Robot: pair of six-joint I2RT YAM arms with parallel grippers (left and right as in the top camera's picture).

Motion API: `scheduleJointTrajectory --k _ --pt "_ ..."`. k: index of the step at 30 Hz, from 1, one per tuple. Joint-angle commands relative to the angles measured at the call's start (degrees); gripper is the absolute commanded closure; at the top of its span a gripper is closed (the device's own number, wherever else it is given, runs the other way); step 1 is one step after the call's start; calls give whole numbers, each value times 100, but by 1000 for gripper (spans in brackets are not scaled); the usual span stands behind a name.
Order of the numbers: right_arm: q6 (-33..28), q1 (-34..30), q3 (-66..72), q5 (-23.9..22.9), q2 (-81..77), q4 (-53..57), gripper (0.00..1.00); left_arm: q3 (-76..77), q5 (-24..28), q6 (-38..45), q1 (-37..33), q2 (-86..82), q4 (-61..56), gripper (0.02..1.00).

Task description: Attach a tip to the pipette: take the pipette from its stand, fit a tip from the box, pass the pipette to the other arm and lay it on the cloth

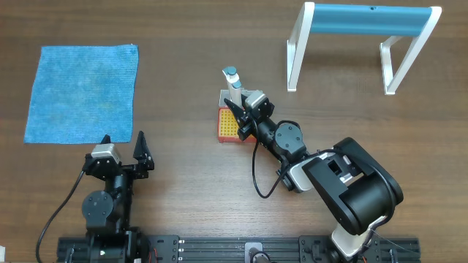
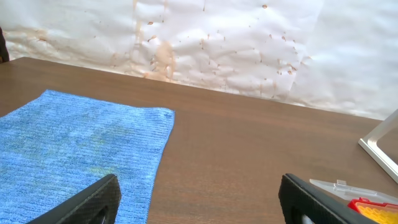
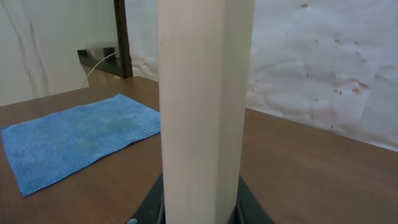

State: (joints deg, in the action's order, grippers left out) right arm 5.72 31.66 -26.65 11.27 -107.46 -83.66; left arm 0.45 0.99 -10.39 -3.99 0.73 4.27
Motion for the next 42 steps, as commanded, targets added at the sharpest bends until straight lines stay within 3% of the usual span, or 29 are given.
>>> scheduleJointTrajectory --k 1,20,33,35,39,42 --pt "0 -24 -81 -72 -155 -20 921 -13 -76 13 -13 -37 31 194" --pt "-44 -24 356 -72 -643 -24 921 -13 -76 13 -13 -37 31 194" --pt "-20 -87 -144 37 1869 555 921 -13 -76 13 -13 -37 31 194" --pt "-22 -87 -208 37 2516 1335 921 -13 -76 13 -13 -37 31 194" --pt "-24 24 -1220 31 3934 5176 921 -13 -76 13 -13 -37 31 194" --pt "155 94 -1377 33 4459 5552 921 -13 -76 13 -13 -37 31 194"
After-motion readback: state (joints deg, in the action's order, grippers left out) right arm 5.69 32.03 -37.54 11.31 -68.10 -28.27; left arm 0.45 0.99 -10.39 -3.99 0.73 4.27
